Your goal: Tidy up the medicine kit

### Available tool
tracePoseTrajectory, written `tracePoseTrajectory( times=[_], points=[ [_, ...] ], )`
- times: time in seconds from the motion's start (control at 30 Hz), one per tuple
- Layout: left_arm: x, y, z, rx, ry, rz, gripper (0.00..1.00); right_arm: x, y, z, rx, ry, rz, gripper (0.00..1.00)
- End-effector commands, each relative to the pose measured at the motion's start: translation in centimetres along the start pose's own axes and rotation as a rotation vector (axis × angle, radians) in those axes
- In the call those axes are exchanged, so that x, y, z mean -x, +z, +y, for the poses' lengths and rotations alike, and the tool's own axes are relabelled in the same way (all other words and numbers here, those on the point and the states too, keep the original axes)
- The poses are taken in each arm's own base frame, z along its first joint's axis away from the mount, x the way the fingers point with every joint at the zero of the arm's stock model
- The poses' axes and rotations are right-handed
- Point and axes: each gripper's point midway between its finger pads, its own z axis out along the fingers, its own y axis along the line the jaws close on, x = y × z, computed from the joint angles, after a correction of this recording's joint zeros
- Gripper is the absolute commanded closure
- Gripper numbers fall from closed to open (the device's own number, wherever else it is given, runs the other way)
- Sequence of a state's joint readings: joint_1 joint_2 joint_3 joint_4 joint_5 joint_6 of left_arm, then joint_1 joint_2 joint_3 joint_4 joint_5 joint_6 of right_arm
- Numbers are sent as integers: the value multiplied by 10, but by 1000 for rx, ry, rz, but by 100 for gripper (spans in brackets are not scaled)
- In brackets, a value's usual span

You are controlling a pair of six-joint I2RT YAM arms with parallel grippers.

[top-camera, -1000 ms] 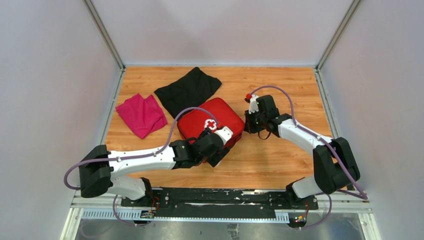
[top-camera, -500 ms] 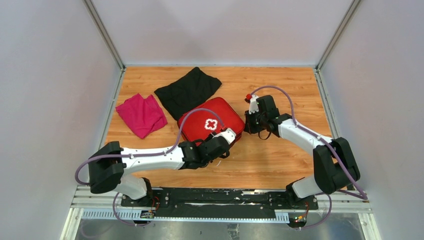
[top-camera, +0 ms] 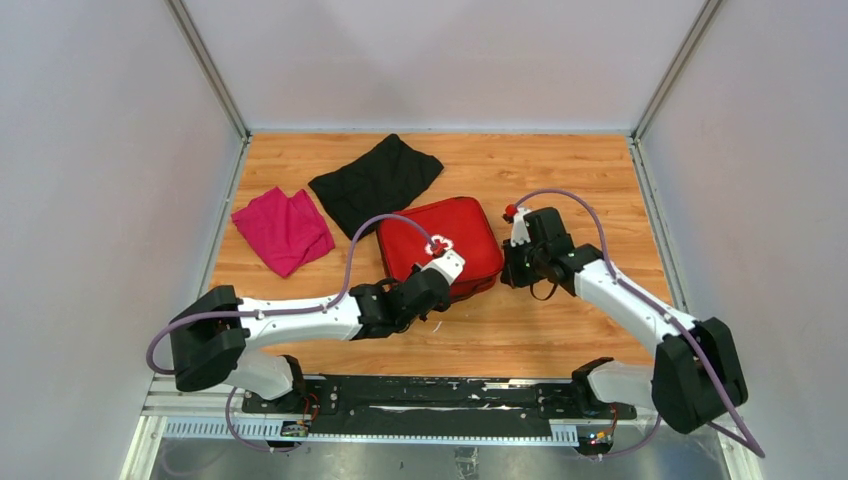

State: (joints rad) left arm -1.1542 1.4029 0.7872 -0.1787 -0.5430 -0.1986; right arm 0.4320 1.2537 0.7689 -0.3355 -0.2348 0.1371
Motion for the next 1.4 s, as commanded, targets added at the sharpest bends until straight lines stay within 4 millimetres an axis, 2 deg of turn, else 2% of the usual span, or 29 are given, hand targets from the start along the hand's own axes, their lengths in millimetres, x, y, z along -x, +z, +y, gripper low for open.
tracePoseTrajectory(
  times=[0.0,0.17,0.27,0.43,0.7,0.9,1.13,1.2,1.27,1.37],
  points=[
    [-52,12,10,30,-89,142,100,-52,-21,17,53,35,130,100],
    [-54,14,9,22,-93,147,100,-56,-35,51,200,-44,101,100],
    [-52,15,6,11,-97,146,100,-54,-37,67,246,-90,80,100],
    [-46,17,0,-16,-107,138,100,-53,-24,89,262,-61,91,100],
    [-47,20,-6,-40,-109,139,100,-33,0,119,181,71,-27,100],
    [-46,19,-11,-69,-135,123,100,-11,5,153,327,213,-115,100],
    [-43,18,-18,-111,-148,108,100,-16,10,186,447,177,-61,100],
    [-41,17,-20,-126,-151,103,100,-17,11,189,457,175,-60,100],
    [-36,12,-19,-132,-163,83,93,-21,13,180,411,185,-59,100],
    [-20,-3,-12,-140,-203,16,65,-24,13,154,287,188,-87,100]
  ],
)
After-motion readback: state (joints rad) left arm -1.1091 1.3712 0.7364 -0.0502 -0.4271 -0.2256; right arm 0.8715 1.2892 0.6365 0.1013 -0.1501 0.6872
